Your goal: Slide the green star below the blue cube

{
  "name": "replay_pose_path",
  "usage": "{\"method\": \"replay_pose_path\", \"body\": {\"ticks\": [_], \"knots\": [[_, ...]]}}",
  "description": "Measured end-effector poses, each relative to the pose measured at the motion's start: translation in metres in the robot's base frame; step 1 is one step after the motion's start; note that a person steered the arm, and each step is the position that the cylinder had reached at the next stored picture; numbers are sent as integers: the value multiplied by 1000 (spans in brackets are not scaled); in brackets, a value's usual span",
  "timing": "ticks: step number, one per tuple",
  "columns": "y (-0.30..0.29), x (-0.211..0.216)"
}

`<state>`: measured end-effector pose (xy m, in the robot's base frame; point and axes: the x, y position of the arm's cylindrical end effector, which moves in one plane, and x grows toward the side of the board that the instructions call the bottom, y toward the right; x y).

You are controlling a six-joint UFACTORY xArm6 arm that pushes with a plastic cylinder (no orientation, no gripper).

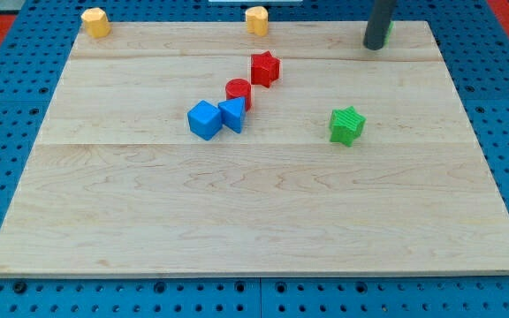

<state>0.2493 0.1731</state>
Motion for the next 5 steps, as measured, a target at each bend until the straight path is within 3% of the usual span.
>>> {"method": "replay_pose_path", "body": {"ticks": [3, 5], "knots": [[-2, -38], [-30, 16]]}}
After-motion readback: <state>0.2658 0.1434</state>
